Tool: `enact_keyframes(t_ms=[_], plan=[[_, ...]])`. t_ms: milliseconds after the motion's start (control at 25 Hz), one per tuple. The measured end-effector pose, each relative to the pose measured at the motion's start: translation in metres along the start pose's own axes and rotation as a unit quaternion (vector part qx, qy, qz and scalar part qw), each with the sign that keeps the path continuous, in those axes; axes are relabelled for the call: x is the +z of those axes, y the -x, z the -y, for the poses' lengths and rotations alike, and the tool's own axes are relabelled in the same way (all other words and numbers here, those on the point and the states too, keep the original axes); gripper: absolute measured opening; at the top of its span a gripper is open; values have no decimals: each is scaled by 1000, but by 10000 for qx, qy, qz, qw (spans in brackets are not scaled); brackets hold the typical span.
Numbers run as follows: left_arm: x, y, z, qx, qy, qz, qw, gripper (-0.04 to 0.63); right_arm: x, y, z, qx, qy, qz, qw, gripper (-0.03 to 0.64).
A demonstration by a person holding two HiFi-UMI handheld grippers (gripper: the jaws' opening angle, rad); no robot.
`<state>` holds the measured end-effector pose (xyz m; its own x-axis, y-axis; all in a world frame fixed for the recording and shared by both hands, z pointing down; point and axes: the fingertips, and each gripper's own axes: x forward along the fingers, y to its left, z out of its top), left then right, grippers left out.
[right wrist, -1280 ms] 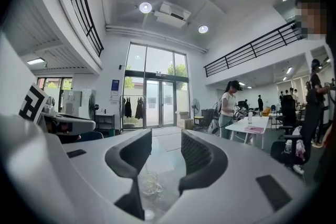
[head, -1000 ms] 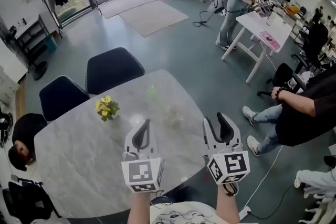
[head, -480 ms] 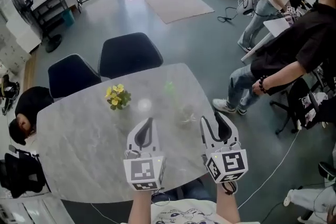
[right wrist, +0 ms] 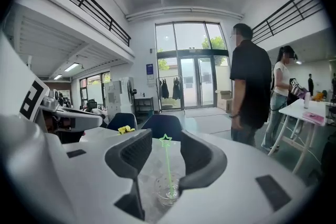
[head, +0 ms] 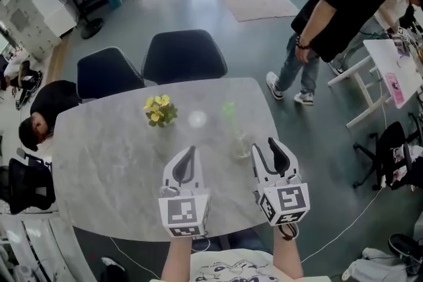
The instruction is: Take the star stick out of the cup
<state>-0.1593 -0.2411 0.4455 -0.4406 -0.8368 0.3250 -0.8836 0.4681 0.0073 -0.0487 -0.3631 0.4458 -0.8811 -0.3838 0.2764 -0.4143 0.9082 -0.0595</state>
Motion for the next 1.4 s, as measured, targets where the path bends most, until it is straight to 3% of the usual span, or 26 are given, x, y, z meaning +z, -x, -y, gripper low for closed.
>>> enact_keyframes(t_ms=[600,1400], plan=[[-40,-27,-13,480,241,-434,9976,0,-45,-61,-1,538,187,-578,9967,167],[-97,-56,-26,685,639,-970,9909,0,-104,-124,-5,853,451,-1236,9876,166]])
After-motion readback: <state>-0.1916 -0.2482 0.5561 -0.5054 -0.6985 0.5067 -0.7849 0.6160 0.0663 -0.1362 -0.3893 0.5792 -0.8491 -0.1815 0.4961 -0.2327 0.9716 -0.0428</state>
